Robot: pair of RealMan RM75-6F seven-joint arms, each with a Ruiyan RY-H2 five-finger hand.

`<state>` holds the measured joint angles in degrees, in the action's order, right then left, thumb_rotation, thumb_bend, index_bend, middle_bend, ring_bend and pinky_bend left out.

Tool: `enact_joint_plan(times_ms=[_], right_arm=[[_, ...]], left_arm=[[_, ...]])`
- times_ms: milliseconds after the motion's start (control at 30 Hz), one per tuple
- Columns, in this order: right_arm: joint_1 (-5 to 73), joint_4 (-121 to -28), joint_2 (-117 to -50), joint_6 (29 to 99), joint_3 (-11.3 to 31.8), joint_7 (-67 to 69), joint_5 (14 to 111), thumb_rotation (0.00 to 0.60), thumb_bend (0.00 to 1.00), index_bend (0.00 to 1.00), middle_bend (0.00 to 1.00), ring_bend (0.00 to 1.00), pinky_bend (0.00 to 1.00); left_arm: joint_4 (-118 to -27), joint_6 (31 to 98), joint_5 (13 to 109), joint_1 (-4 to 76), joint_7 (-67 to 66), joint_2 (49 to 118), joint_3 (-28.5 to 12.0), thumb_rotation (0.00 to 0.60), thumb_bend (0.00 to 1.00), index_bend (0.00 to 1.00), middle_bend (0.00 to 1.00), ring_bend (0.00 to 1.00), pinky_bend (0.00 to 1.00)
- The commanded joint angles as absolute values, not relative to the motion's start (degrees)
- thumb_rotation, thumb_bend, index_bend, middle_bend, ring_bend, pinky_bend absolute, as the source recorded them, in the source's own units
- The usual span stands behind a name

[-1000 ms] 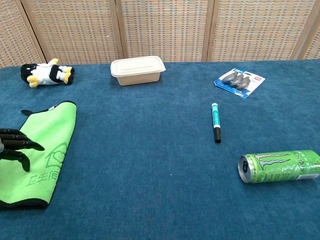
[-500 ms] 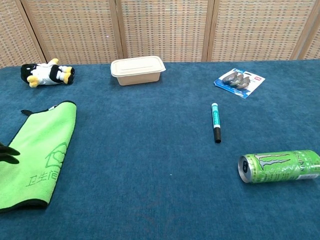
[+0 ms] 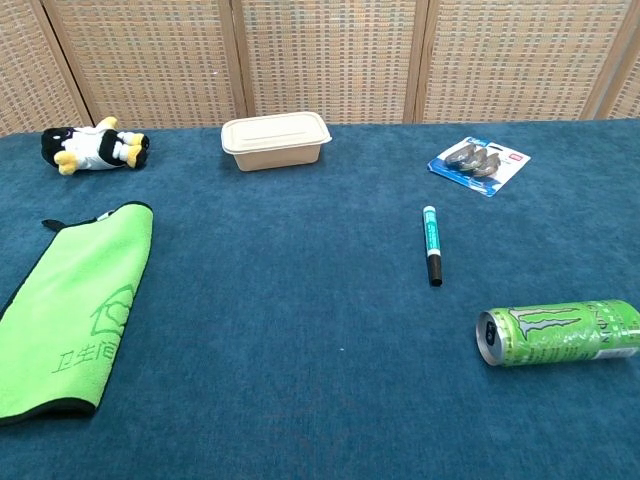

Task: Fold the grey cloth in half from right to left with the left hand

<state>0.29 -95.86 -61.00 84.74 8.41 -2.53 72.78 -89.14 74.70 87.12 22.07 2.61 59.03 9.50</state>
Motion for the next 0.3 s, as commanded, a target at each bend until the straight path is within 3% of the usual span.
enact_joint_plan(times_ms=[33,300], right_arm=[[0.2,-95.5,-61.1,85.2,8.2,-1.7,73.7,0.6,0.0,0.0,0.0,0.0,0.0],[0.0,-93.7,-61.8,86.7,7.7,0.0,76.8,0.6,0.0,0.0,0.0,0.0,0.0]], left_arm=[[-94.6,83.5,78.6,15.9,-5.2,63.2,3.6,0.6,0.25,0.0,0.0,0.0,0.0],[-96.5,89.1,76.0,11.5,-11.1,67.0,1.2,0.6,0.25,0.0,0.0,0.0,0.0]])
